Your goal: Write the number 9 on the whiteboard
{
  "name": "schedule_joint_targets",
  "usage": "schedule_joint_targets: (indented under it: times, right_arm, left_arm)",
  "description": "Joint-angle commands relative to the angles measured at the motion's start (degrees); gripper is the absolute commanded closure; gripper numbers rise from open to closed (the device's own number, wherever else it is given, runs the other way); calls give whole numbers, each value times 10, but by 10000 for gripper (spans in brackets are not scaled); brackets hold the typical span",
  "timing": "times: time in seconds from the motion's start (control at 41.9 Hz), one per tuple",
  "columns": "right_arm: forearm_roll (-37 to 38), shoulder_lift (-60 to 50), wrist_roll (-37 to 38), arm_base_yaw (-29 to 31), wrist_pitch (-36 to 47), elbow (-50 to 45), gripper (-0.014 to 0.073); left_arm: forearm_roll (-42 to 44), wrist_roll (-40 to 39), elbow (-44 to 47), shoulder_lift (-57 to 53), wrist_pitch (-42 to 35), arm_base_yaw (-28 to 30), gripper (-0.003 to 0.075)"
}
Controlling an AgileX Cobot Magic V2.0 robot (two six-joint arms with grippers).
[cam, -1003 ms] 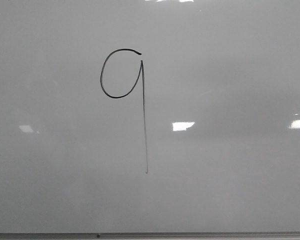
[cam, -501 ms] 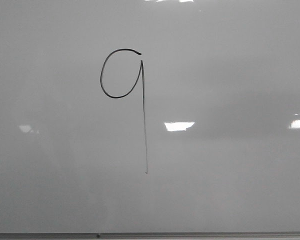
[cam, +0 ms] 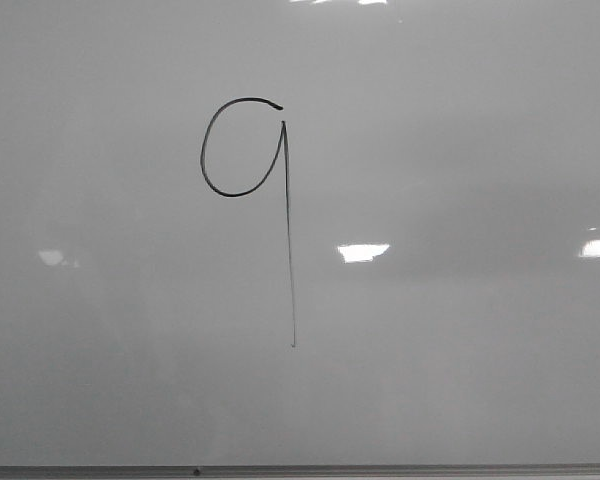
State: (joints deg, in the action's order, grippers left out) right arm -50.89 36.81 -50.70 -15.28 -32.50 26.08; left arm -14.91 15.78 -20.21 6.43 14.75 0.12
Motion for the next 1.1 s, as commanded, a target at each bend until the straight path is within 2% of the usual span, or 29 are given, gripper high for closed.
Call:
schedule_joint_targets:
  times: [0.0, 0.095, 0.358, 0.525, 0.573, 1.074]
  right_arm:
    - [-20, -3, -2, 3, 21, 15, 661]
    - [-20, -3, -2, 3, 21, 15, 661]
    - [-20, -3, -2, 3, 20, 15, 661]
    - [-20, -3, -2, 3, 21, 15, 661]
    - [-20, -3, -2, 3, 21, 15, 661]
    - [-20, -3, -2, 3, 21, 15, 661]
  left_arm:
    - [62, -54, 6, -5, -50, 0, 739]
    - [119, -119, 36, -30, -50, 0, 739]
    - [124, -120, 150, -78, -73, 0, 739]
    - [124, -120, 209, -79, -147, 0, 739]
    - [124, -120, 207, -79, -128, 0, 739]
    - [124, -120, 207, -78, -136, 0, 739]
